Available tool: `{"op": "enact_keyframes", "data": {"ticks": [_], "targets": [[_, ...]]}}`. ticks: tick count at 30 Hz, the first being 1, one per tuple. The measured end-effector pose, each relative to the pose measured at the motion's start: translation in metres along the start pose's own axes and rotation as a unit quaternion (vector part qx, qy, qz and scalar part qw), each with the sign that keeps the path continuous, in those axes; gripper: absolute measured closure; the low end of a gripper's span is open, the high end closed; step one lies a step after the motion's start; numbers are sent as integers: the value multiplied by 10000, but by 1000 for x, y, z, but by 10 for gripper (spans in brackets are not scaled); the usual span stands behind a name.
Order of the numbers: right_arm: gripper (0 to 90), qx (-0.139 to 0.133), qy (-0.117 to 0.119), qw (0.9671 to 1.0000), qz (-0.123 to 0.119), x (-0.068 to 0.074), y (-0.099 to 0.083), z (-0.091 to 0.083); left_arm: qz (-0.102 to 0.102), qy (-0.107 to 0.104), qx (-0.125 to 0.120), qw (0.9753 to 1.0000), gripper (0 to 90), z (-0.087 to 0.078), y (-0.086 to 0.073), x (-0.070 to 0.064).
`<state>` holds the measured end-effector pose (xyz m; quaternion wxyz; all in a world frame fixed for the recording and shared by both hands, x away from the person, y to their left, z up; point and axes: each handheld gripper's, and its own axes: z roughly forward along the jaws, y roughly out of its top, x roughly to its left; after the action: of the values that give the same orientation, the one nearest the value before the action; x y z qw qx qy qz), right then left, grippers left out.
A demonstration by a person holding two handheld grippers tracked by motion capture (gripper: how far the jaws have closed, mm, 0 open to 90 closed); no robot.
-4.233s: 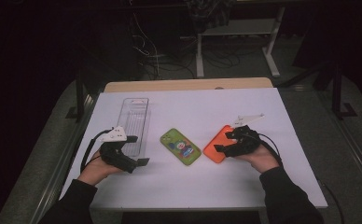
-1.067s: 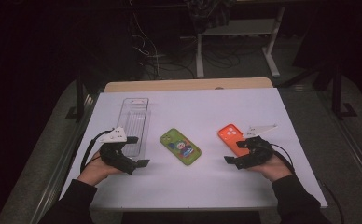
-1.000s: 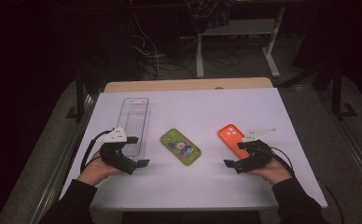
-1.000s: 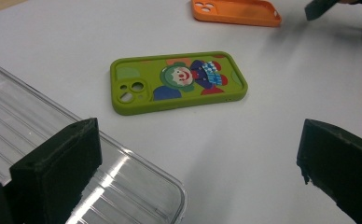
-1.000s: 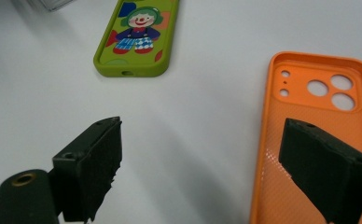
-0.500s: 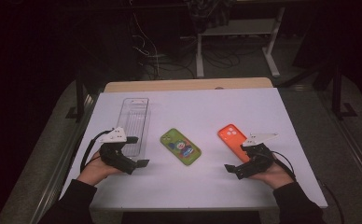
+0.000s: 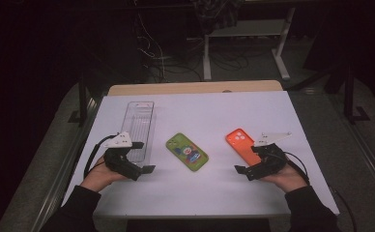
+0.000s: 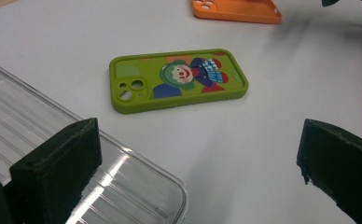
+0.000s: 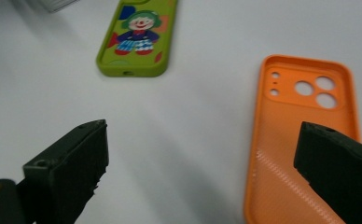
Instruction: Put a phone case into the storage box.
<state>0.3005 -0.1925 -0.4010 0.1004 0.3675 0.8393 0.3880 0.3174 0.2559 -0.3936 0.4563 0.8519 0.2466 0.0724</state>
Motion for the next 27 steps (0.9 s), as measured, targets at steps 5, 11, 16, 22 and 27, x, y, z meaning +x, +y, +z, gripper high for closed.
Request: {"op": "enact_keyframes", "data": {"ticks": [5, 11, 16, 22, 27], "targets": [[2, -95, -199, 9997, 46, -6, 8, -3, -15, -7, -23, 10000, 0, 0, 0, 0], [0, -122, -335, 9993, 121, -14, 22, -8, -44, 32, -44, 10000, 0, -1, 0, 1], [0, -102, -389, 9991, 161, -21, 31, -9, -46, 36, -60, 10000, 0, -1, 0, 1], [0, -136, -444, 9988, 174, -30, 45, -9, -81, 5, -118, 9999, 0, -1, 1, 2], [0, -169, -500, 9984, 207, -35, 56, -9, -69, -2, -143, 9999, 0, -2, 1, 4]]}}
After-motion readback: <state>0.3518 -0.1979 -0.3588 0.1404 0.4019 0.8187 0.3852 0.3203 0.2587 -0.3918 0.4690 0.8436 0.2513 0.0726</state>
